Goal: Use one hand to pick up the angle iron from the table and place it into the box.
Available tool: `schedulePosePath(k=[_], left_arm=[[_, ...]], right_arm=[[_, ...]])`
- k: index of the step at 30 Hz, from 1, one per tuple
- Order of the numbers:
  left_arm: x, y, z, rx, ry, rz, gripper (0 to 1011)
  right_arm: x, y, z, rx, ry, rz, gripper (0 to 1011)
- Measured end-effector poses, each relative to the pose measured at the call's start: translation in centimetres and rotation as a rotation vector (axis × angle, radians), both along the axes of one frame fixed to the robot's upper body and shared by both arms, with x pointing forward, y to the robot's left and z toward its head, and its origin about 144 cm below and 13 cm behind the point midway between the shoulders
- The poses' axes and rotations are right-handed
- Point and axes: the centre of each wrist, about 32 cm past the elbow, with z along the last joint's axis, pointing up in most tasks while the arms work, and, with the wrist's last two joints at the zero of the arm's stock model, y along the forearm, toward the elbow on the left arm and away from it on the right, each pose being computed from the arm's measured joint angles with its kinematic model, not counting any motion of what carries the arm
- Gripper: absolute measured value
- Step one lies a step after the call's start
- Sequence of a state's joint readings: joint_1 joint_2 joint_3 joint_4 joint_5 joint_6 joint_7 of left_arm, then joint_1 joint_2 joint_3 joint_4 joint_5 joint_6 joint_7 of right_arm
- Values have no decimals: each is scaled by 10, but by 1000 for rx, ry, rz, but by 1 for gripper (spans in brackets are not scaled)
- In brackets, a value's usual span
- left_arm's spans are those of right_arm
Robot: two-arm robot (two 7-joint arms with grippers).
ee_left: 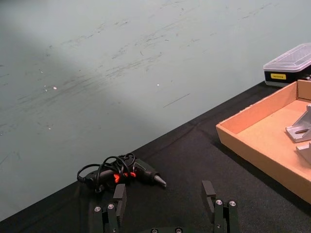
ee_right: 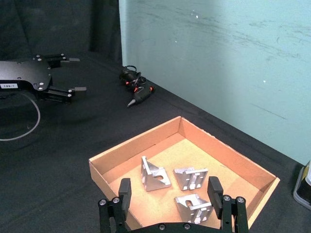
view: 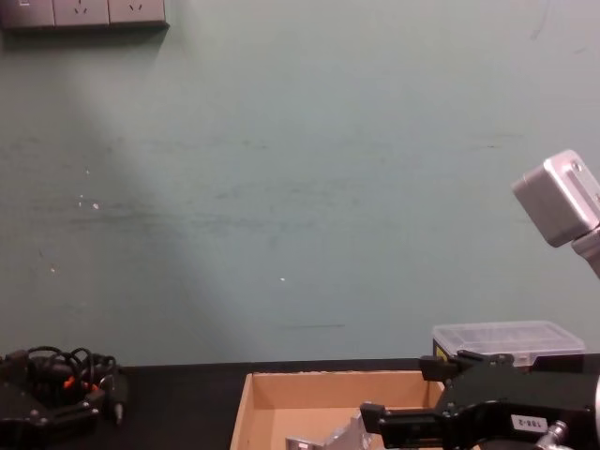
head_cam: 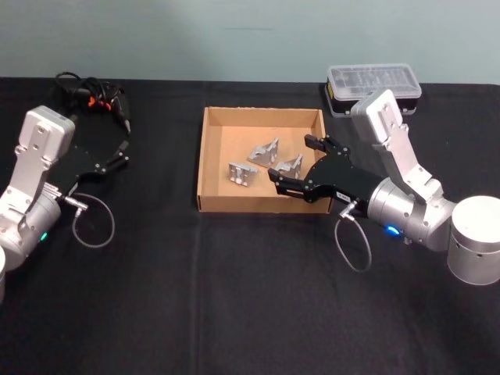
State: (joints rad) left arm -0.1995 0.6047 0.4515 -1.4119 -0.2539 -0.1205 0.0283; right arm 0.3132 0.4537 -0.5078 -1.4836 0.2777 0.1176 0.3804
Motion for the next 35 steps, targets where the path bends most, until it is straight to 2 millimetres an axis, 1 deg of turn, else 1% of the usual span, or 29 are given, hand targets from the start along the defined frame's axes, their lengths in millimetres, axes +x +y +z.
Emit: schedulePosePath(k=[35], left_arm=[[0,0,0,0,0,0,1011]], right_arm=[[1,0,1,5,3,7,1004]])
